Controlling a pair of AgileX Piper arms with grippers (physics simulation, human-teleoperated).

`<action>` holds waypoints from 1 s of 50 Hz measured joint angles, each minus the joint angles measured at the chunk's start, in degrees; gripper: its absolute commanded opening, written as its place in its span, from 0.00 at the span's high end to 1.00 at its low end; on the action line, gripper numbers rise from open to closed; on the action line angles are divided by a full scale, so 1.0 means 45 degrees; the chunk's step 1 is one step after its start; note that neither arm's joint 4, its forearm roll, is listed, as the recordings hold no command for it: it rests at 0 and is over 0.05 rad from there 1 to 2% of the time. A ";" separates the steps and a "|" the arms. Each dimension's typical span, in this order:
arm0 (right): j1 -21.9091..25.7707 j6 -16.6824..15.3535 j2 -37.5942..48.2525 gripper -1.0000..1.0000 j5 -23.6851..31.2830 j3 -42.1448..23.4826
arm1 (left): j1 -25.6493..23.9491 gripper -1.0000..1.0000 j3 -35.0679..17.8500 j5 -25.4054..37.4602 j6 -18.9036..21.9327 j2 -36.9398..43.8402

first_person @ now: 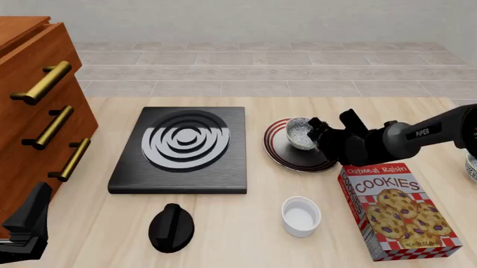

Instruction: Pick the akita bowl next to the ramekin and place it on the plate.

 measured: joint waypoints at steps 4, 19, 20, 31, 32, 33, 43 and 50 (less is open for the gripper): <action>0.0141 0.0118 -0.0103 0.00 -0.0132 -0.0109 | 0.0000 0.00 0.0000 0.0000 0.0000 0.0000; 0.0233 -0.0059 -0.0289 0.00 0.0013 -0.0050 | 0.0001 0.00 0.0000 0.0000 0.0000 0.0000; 0.0247 -0.0080 -0.0333 0.00 0.0024 -0.0019 | 0.0001 0.00 0.0000 0.0000 0.0000 0.0000; 0.0514 -0.0217 -0.1264 0.00 0.0062 0.0614 | 0.0000 0.00 0.0000 0.0000 0.0000 0.0000; 0.0559 -0.0219 -0.1398 0.00 0.0063 0.0703 | 0.0000 0.00 0.0000 0.0000 0.0000 0.0000; 0.0602 -0.0223 -0.1530 0.00 0.0066 0.0786 | 0.0000 0.00 0.0000 0.0000 0.0000 0.0000; 0.0977 -0.0231 -0.2801 0.00 0.0120 0.1577 | 0.0001 0.00 0.0000 0.0000 0.0000 0.0001; 0.1220 -0.0255 -0.3733 0.00 0.0163 0.2167 | 0.0000 0.00 0.0000 0.0000 -0.0001 0.0001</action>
